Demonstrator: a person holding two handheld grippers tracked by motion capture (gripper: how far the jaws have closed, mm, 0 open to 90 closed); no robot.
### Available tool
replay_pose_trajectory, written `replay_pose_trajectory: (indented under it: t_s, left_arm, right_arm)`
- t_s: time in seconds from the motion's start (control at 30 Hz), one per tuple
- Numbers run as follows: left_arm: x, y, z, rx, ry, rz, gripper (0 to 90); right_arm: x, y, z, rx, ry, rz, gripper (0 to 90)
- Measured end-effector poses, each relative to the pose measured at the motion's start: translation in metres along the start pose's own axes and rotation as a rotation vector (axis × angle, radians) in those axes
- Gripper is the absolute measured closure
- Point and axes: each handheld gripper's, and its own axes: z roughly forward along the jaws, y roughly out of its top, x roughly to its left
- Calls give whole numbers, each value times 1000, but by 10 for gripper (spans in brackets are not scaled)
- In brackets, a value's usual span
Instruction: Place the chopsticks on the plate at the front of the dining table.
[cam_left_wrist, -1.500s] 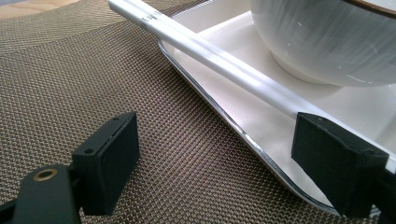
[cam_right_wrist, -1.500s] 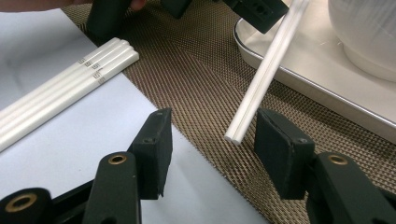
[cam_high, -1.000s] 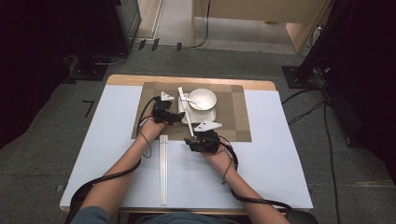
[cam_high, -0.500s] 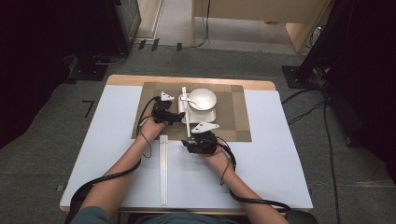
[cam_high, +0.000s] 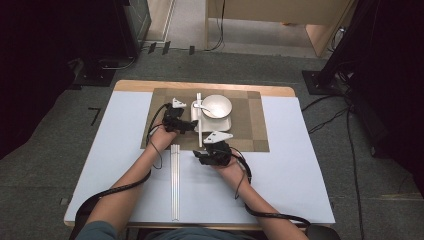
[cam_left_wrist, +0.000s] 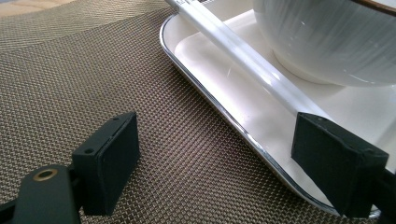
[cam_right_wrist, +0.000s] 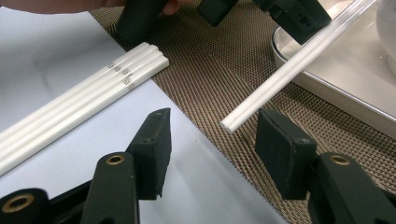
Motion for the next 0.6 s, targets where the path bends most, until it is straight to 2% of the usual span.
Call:
replay_pose_trajectory:
  t_s: [0.23, 0.37, 0.43, 0.57, 0.6]
  left_arm:
    - [0, 0, 0, 0, -3, 0, 150]
    - [2, 0, -1, -6, -6, -17, 150]
    - [2, 0, -1, -7, -7, -17, 150]
    - [3, 1, -7, -1, -22, -16, 150]
    - [4, 1, -9, -2, -25, -15, 150]
  right_arm:
    - [0, 0, 0, -2, 1, -1, 461]
    - [-2, -1, -1, -9, -3, -3, 447]
    - [-6, -1, -3, -18, -1, 0, 424]
    - [-16, -3, -7, -27, 30, 30, 340]
    - [-18, -3, -8, -27, 32, 22, 324]
